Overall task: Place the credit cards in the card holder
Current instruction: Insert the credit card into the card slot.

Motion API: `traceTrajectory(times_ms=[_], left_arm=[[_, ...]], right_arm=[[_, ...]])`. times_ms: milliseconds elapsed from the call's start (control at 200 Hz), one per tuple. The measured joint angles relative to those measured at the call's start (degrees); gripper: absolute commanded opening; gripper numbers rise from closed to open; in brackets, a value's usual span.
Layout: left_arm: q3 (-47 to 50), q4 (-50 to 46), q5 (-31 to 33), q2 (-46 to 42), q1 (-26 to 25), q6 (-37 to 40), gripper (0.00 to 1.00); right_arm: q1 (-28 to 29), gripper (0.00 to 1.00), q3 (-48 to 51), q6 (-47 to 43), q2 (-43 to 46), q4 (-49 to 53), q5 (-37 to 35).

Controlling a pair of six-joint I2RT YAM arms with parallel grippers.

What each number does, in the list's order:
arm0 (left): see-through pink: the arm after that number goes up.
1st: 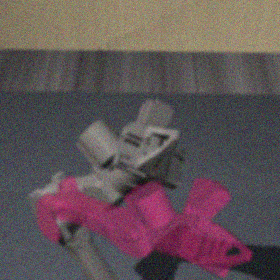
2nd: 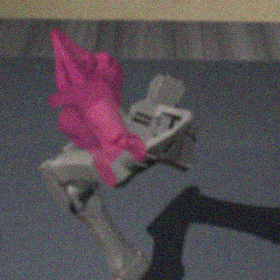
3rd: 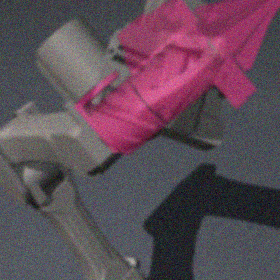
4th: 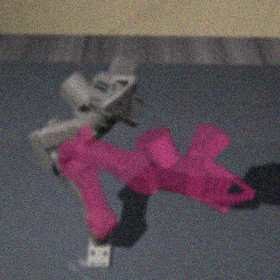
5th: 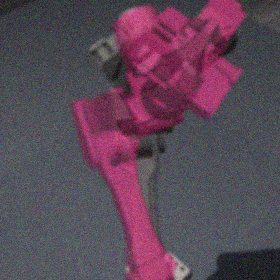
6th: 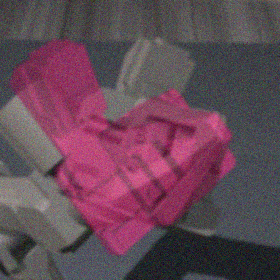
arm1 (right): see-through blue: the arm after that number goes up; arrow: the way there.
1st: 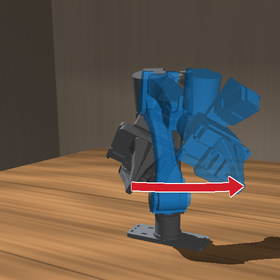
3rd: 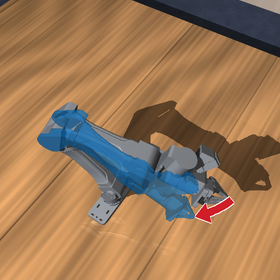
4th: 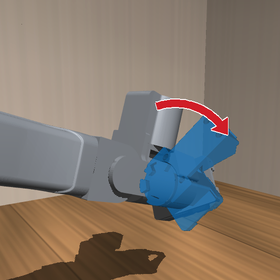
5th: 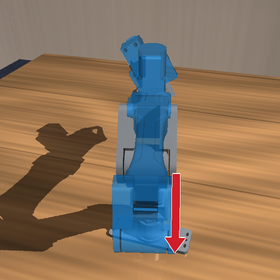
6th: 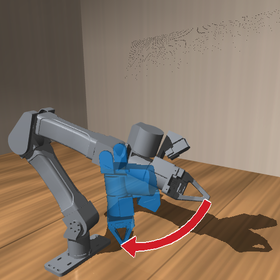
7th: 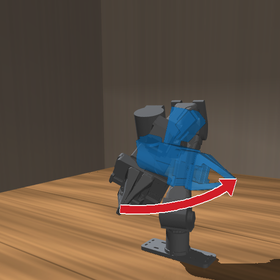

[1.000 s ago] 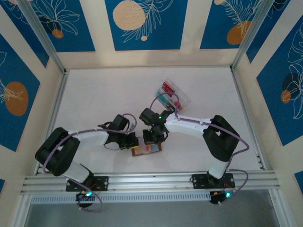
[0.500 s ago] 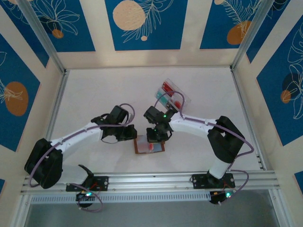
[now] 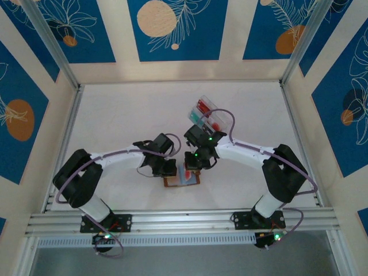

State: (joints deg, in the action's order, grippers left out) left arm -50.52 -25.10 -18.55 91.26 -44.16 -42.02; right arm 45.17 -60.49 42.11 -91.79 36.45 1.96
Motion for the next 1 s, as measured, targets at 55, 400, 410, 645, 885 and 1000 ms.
traceTrajectory(times_ms=[55,400,410,645,885,1000], left_arm=[[0.13,-0.17,0.68,-0.02,0.00,0.09,0.09],[3.13,-1.36,3.67,-0.85,0.00,0.17,0.09],[3.17,-1.38,3.69,-0.90,0.00,0.17,0.09],[4.44,-1.22,4.11,-1.90,0.04,0.15,0.09],[4.76,-0.87,4.11,-2.14,0.04,0.13,0.08],[5.11,-0.79,4.09,-2.40,0.04,0.13,0.08]], right_arm=[[-0.52,0.00,0.90,-0.28,0.74,-1.14,0.35],[-2.45,0.00,10.32,-0.31,3.58,-16.90,6.71],[-2.45,0.00,10.56,-0.31,3.58,-17.46,6.93],[-2.45,0.00,14.05,-0.15,3.50,-26.97,9.99],[-2.58,0.00,15.63,-0.15,1.62,-32.52,11.04],[-2.95,0.00,17.07,-0.11,1.05,-33.57,11.15]])
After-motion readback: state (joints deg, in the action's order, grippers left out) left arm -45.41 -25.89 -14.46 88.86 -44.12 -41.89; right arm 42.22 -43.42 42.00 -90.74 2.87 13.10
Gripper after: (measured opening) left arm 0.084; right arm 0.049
